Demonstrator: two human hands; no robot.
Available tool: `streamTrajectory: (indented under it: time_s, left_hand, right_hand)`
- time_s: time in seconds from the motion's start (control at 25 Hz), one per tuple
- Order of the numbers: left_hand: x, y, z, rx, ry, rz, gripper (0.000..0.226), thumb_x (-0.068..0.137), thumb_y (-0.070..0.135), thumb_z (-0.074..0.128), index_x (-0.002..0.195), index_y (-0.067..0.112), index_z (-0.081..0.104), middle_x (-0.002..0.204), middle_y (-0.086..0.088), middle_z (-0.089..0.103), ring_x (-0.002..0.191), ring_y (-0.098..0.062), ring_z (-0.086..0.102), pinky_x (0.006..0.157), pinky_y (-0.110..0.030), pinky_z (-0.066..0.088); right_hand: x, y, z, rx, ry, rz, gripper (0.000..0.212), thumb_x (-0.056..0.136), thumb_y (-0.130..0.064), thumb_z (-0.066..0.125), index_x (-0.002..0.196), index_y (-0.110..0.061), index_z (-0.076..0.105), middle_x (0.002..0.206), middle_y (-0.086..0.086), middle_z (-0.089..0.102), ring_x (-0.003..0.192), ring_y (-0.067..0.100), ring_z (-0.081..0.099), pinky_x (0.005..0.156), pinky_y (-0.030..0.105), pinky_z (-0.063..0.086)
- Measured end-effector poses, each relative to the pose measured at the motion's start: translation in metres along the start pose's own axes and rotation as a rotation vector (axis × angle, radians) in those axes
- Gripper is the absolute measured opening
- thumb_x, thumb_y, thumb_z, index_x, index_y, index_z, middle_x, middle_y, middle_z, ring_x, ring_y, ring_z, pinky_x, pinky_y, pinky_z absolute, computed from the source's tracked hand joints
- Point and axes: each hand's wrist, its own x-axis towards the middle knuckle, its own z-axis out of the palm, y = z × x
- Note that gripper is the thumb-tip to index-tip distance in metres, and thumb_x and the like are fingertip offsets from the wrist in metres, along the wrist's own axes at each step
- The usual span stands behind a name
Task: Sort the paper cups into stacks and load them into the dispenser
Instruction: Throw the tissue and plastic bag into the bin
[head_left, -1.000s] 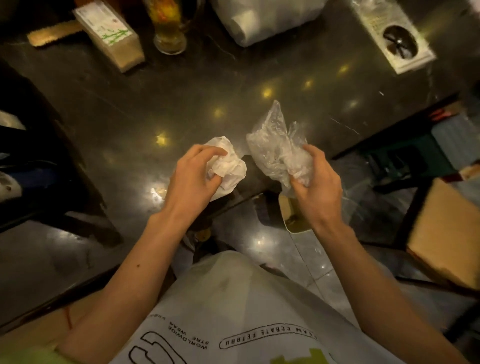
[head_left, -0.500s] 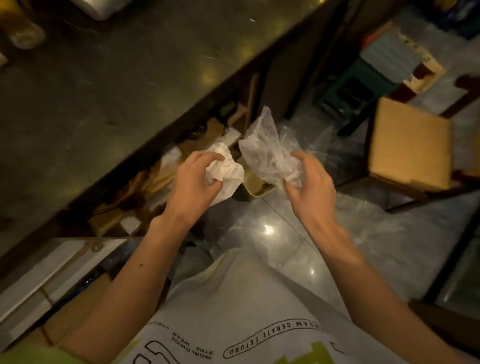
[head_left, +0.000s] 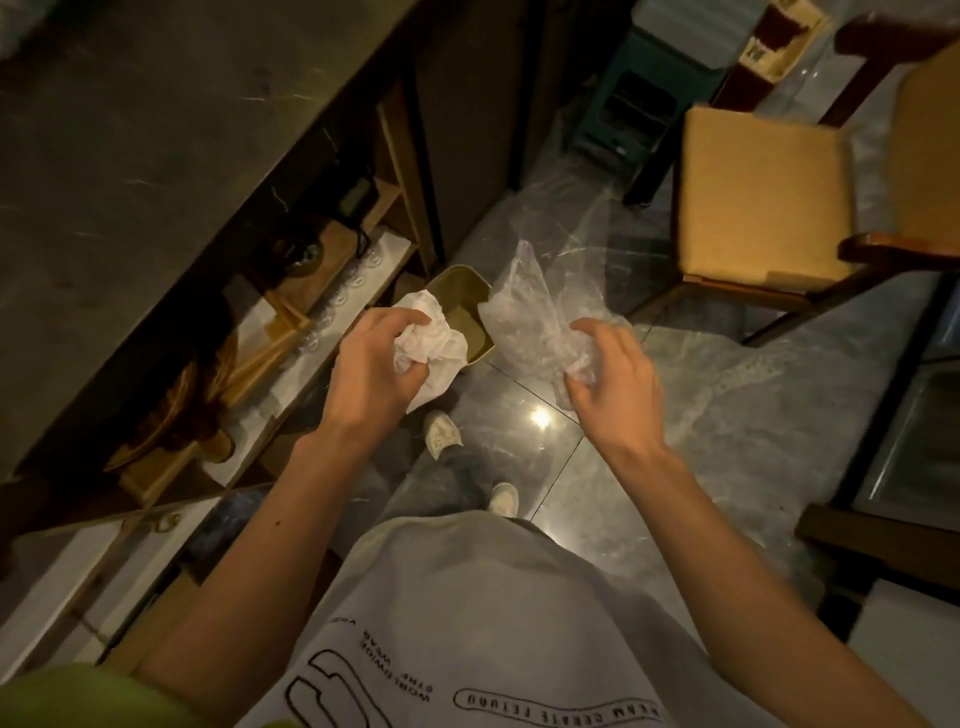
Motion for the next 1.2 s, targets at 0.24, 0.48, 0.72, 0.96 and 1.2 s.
streamTrajectory:
  time_s: [0.24, 0.48, 0.72, 0.96, 1.2]
  left_hand:
    - [0.052, -0.020, 0.020, -0.081, -0.054, -0.053, 0.040, 0.077, 0.011, 0.069, 0.116, 0.018, 0.062, 0.119, -0.005, 0.059, 0.103, -0.017, 0.057, 0.084, -0.029, 0.049]
    - [0.094, -0.046, 0.054, -0.144, -0.120, -0.161, 0.038, 0.077, 0.012, 0.070, 0.113, 0.019, 0.061, 0.117, -0.005, 0.060, 0.103, -0.017, 0.059, 0.085, -0.027, 0.049]
    - [0.138, -0.078, 0.120, -0.057, -0.137, -0.429, 0.035, 0.076, 0.014, 0.069, 0.109, 0.017, 0.058, 0.116, -0.007, 0.059, 0.103, -0.020, 0.058, 0.083, -0.026, 0.046]
    - [0.163, -0.111, 0.195, -0.069, -0.116, -0.666, 0.033, 0.079, 0.013, 0.071, 0.108, 0.016, 0.056, 0.116, -0.007, 0.061, 0.104, -0.020, 0.059, 0.090, -0.029, 0.050]
    - [0.191, -0.156, 0.237, -0.061, -0.119, -0.672, 0.033, 0.077, 0.011, 0.069, 0.107, 0.007, 0.056, 0.109, -0.006, 0.063, 0.094, -0.013, 0.057, 0.077, -0.016, 0.041]
  right_hand:
    - [0.052, -0.005, 0.022, -0.051, -0.042, 0.002, 0.049, 0.078, -0.008, 0.073, 0.122, -0.019, 0.057, 0.120, 0.004, 0.058, 0.099, 0.026, 0.060, 0.079, 0.044, 0.054]
    - [0.117, 0.006, 0.060, -0.070, -0.221, 0.065, 0.048, 0.083, -0.013, 0.069, 0.126, -0.023, 0.053, 0.126, 0.003, 0.053, 0.105, 0.025, 0.058, 0.087, 0.043, 0.051]
    - [0.182, 0.066, 0.128, -0.018, -0.398, 0.159, 0.045, 0.085, -0.016, 0.067, 0.128, -0.021, 0.052, 0.127, 0.008, 0.053, 0.109, 0.029, 0.057, 0.092, 0.041, 0.049]
    - [0.228, 0.125, 0.194, 0.056, -0.528, 0.187, 0.045, 0.086, -0.019, 0.066, 0.129, -0.013, 0.052, 0.123, 0.016, 0.054, 0.110, 0.034, 0.056, 0.092, 0.039, 0.047]
    - [0.249, 0.151, 0.252, 0.099, -0.560, 0.226, 0.047, 0.089, -0.020, 0.068, 0.131, -0.008, 0.051, 0.124, 0.018, 0.056, 0.116, 0.032, 0.054, 0.099, 0.036, 0.044]
